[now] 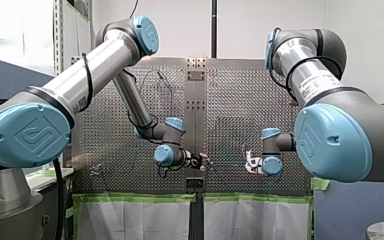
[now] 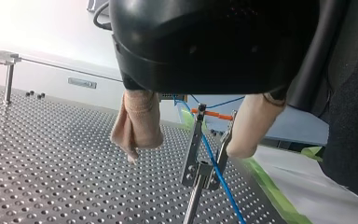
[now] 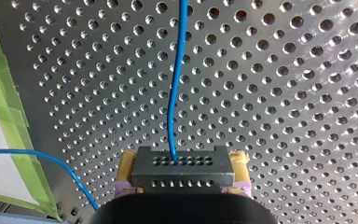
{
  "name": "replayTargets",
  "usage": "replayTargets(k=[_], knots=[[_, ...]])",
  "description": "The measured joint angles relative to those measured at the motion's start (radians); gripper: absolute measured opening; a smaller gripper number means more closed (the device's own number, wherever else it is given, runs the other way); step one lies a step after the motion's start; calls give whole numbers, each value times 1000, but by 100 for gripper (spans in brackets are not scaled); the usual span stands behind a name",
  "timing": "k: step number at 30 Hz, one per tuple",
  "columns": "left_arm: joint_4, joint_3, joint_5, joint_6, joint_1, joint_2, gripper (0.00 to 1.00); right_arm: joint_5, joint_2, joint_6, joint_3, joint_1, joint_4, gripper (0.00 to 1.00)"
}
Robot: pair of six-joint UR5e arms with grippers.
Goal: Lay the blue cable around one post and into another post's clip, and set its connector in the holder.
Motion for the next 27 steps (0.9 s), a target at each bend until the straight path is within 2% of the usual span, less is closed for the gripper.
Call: replayTargets(k=[27], knots=[[2,0,1,-15,-4,0,100,0,0,0,0,0,0,0]])
